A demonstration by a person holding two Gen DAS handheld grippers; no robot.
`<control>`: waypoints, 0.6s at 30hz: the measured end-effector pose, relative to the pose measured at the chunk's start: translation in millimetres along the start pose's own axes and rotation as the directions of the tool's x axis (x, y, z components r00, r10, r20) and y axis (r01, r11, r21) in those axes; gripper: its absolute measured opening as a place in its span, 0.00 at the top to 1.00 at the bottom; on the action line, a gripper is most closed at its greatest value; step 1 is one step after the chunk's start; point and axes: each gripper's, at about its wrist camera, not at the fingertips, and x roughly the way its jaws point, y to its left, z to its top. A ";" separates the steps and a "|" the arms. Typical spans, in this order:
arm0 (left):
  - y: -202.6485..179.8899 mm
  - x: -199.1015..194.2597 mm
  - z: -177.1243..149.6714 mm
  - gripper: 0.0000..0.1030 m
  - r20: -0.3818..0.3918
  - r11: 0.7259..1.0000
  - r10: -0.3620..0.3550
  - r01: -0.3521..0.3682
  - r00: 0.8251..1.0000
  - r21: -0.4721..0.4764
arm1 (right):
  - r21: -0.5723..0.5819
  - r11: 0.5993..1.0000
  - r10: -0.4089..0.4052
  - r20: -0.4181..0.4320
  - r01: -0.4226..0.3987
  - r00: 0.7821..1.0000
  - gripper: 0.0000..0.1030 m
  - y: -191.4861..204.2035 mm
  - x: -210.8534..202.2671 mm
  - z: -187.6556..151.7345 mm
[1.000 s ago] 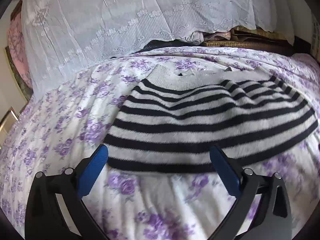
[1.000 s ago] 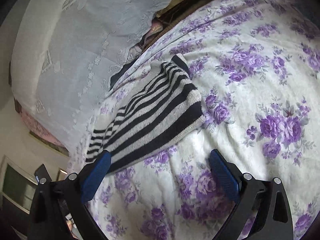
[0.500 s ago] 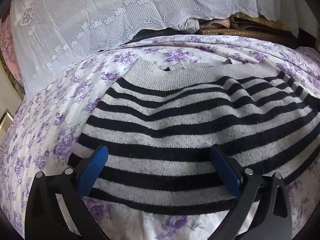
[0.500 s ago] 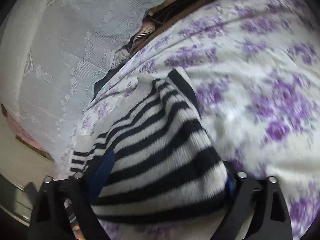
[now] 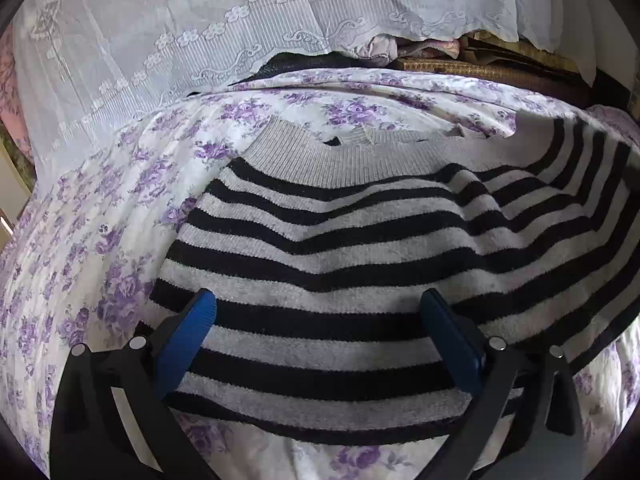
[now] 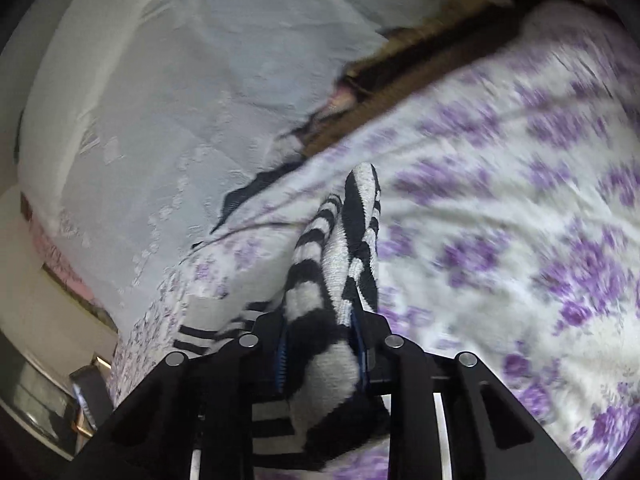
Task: Fold small clothes
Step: 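Grasp the edge of the striped bundle with the right gripper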
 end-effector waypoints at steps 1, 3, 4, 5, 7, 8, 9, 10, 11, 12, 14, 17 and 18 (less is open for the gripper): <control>2.4 0.2 2.0 0.04 -0.002 1.000 -0.006 0.006 1.000 -0.005 | -0.027 1.000 -0.003 0.004 0.003 1.000 0.75 11.0 -0.4 0.9; 6.4 -0.7 7.9 0.04 0.001 1.000 -0.017 0.017 1.000 -0.020 | -0.082 0.997 -0.005 0.011 0.005 1.000 0.76 31.5 -1.6 0.5; 7.5 -1.4 10.5 0.04 0.002 0.999 -0.022 0.023 1.000 -0.027 | -0.105 0.994 -0.002 0.012 0.003 1.000 0.76 39.9 -2.9 -0.6; 8.6 -2.6 16.6 0.04 0.007 0.999 -0.035 0.035 0.999 -0.036 | -0.122 0.993 0.002 0.012 -0.001 1.000 0.76 46.3 -5.0 -1.7; 6.5 -6.2 28.8 0.04 0.026 0.998 -0.053 0.054 0.998 -0.037 | -0.150 0.989 0.016 0.011 -0.014 1.000 0.76 60.8 -8.9 -4.6; 2.8 -7.4 38.1 0.04 0.036 0.998 -0.057 0.058 0.998 -0.027 | -0.165 0.986 0.026 0.011 -0.024 1.000 0.77 67.6 -11.4 -6.1; 0.2 -7.5 44.6 0.04 0.042 0.998 -0.058 0.060 0.997 -0.024 | -0.181 0.983 0.037 0.006 -0.035 0.999 0.77 75.3 -13.7 -7.6; -2.0 -6.9 51.4 0.04 0.045 0.997 -0.067 0.068 0.997 -0.023 | -0.201 0.978 0.047 -0.002 -0.047 0.999 0.77 84.2 -15.4 -9.8; -4.2 -3.8 60.8 0.04 0.034 0.995 -0.092 0.093 0.995 -0.025 | -0.217 0.975 0.051 -0.008 -0.051 0.999 0.77 91.0 -16.5 -12.3; -4.6 -1.0 66.0 0.04 0.025 0.994 -0.108 0.108 0.994 -0.026 | -0.240 0.969 0.055 -0.021 -0.058 0.998 0.77 100.9 -16.4 -15.6; -1.2 4.0 77.1 0.04 0.024 0.993 -0.115 0.115 0.993 -0.038 | -0.273 0.959 0.069 -0.048 -0.079 0.996 0.77 121.3 -12.7 -22.7; 16.0 2.5 88.2 0.04 0.072 0.995 -0.076 0.080 0.995 -0.061 | -0.295 0.949 0.092 -0.089 -0.114 0.992 0.77 146.6 -0.6 -33.5; 24.4 2.2 90.9 0.04 0.080 0.996 -0.052 0.058 0.995 -0.071 | -0.310 0.944 0.090 -0.083 -0.112 0.992 0.77 159.1 3.7 -38.2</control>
